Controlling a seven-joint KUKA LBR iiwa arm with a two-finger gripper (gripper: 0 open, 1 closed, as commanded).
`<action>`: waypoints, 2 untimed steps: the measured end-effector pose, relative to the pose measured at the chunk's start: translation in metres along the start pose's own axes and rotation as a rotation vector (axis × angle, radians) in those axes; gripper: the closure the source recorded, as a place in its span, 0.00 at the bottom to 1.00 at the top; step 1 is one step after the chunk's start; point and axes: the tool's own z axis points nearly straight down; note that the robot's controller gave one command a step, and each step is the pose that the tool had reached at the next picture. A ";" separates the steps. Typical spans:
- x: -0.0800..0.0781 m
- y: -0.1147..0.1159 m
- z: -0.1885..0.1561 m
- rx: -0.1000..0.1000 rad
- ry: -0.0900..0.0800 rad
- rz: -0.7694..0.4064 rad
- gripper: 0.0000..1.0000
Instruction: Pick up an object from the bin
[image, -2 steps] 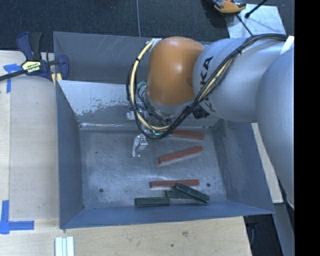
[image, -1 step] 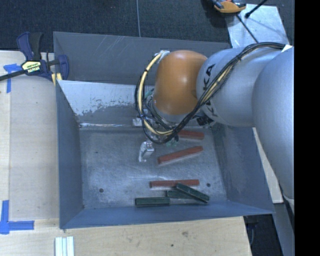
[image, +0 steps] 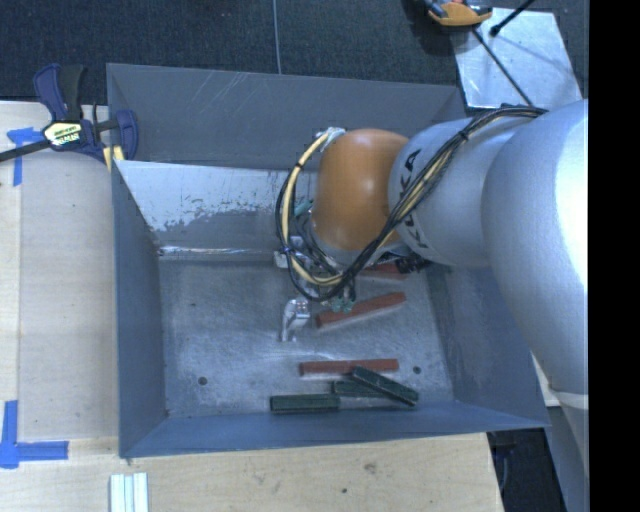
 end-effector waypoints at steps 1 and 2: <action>0.020 -0.035 -0.025 0.000 0.002 -0.217 1.00; 0.020 -0.035 -0.025 0.000 0.003 -0.216 0.00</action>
Offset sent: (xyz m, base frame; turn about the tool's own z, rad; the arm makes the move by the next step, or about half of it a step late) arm 0.0000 0.0000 0.0000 0.0000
